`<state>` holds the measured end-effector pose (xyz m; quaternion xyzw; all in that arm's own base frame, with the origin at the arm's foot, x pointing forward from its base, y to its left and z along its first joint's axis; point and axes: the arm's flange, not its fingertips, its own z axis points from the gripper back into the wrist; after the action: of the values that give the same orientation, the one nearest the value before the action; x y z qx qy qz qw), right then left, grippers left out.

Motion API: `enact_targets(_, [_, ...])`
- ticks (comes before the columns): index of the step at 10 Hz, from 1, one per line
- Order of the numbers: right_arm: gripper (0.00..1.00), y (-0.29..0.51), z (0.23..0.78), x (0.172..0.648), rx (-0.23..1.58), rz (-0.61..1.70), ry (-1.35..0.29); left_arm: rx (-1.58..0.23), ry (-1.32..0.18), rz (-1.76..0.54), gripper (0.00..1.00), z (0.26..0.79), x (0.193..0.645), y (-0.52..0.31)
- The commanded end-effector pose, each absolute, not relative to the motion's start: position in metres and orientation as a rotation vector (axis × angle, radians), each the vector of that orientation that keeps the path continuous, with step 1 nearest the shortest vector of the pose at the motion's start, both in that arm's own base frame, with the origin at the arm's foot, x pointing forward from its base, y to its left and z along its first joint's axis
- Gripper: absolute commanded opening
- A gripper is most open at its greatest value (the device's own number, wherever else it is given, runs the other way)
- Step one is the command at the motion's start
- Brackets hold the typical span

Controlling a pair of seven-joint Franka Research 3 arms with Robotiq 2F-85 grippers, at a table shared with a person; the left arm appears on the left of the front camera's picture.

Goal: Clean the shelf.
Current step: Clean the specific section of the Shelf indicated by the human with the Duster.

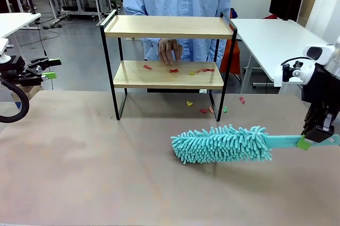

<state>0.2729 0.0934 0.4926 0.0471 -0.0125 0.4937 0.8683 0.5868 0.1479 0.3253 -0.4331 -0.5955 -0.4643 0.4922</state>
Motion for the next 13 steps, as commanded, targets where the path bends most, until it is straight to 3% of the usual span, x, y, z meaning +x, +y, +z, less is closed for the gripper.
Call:
enact_targets(1, [0.13,0.094,0.495,0.271,0.096,1.034,-0.028,-1.048,-1.444,-1.142,1.00,0.328,0.584,0.147])
enact_targets(6, [0.13,0.177,0.547,0.247,0.326,0.888,-0.177,-1.048,-1.444,-1.142,1.00,0.328,0.584,0.147])
enact_targets(10, [0.13,0.300,0.542,0.282,0.228,0.289,-0.404,-1.048,-1.444,-1.142,1.00,0.328,0.584,0.147])
enact_targets(12, [0.13,0.314,0.548,0.281,0.384,0.339,-0.445,-1.048,-1.444,-1.142,1.00,0.328,0.584,0.147])
enact_targets(13, [0.13,0.298,0.541,0.273,0.309,0.338,-0.393,-1.048,-1.444,-1.142,1.00,0.328,0.584,0.147])
